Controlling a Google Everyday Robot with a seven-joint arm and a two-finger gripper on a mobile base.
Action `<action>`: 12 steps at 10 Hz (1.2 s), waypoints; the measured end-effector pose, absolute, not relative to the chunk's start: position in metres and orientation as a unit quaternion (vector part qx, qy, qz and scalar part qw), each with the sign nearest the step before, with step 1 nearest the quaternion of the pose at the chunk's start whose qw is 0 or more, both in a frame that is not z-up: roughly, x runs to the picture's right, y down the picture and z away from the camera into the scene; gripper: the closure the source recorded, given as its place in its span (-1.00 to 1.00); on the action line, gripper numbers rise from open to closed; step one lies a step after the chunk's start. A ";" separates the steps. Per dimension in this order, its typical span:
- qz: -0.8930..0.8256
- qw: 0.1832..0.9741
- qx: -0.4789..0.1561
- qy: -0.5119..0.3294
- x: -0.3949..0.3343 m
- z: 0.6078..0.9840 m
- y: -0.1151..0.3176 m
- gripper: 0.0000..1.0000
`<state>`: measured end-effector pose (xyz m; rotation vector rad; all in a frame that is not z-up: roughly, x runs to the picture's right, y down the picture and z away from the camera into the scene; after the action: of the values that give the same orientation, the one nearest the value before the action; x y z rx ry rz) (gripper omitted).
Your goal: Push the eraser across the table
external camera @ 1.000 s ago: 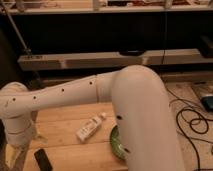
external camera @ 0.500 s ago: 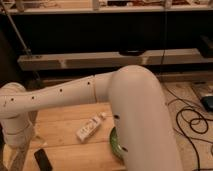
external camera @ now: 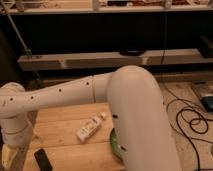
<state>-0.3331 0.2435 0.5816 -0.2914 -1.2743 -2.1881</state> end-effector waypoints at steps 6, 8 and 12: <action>-0.844 0.249 -0.076 -0.469 -0.369 0.622 0.261 -0.60; -0.841 0.229 -0.035 -0.488 -0.386 0.654 0.283 -0.57; -0.813 0.201 0.023 -0.545 -0.422 0.661 0.309 0.16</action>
<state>-0.4216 0.3088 0.6610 0.0639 -1.5234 -2.2717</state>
